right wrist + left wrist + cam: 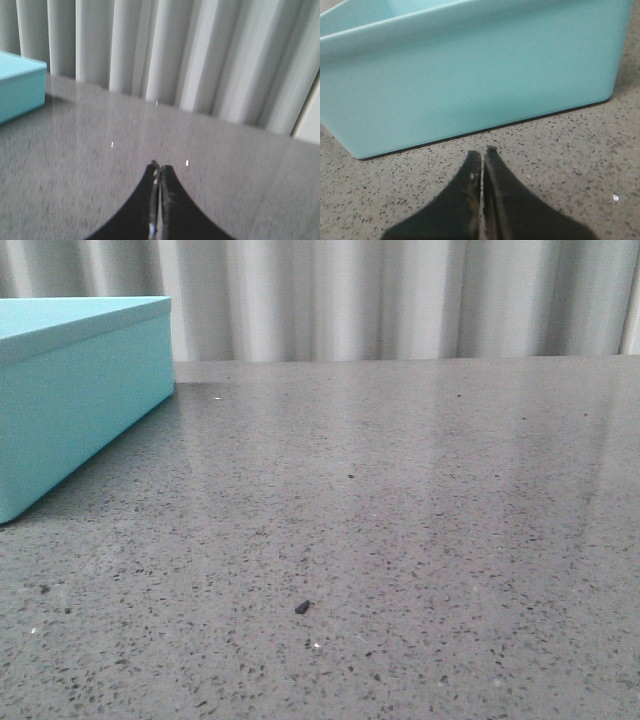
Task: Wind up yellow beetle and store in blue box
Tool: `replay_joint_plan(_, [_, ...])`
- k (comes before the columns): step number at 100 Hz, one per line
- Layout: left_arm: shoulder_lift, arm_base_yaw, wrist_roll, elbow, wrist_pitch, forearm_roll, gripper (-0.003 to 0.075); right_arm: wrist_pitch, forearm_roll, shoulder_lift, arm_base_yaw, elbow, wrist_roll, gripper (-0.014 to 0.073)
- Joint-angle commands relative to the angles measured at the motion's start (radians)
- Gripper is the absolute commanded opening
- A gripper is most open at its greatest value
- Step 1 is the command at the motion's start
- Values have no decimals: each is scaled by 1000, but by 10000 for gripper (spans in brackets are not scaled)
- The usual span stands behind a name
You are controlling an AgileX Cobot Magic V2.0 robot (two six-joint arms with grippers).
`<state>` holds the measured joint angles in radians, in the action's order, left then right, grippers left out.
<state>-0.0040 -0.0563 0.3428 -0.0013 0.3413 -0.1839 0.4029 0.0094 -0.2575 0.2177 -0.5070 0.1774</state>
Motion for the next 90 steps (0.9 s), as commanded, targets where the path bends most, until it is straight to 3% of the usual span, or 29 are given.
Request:
replay_joint_plan(1, [-22, 2, -1, 25, -34, -6, -21, 6, 0, -13, 3, -24, 7, -53])
replay_joint_plan(17, [-22, 2, -1, 25, -34, -6, -21, 39, -88, -13, 3, -22, 7, -53])
replay_joint_plan(35, [-22, 2, -1, 25, -34, -6, -21, 21, -99, -13, 3, 8, 7, -53])
replay_joint_plan(45, [-22, 2, -1, 25, -34, -6, -21, -58, -105, -13, -1, 87, 7, -53])
replay_joint_plan(67, [-22, 2, -1, 25, -34, -6, -21, -453, -4, -5, -60, 359, 7, -53])
replay_joint_plan(90, [-22, 2, -1, 25, -34, -6, -21, -403, 4, 95, -114, 491, 7, -53])
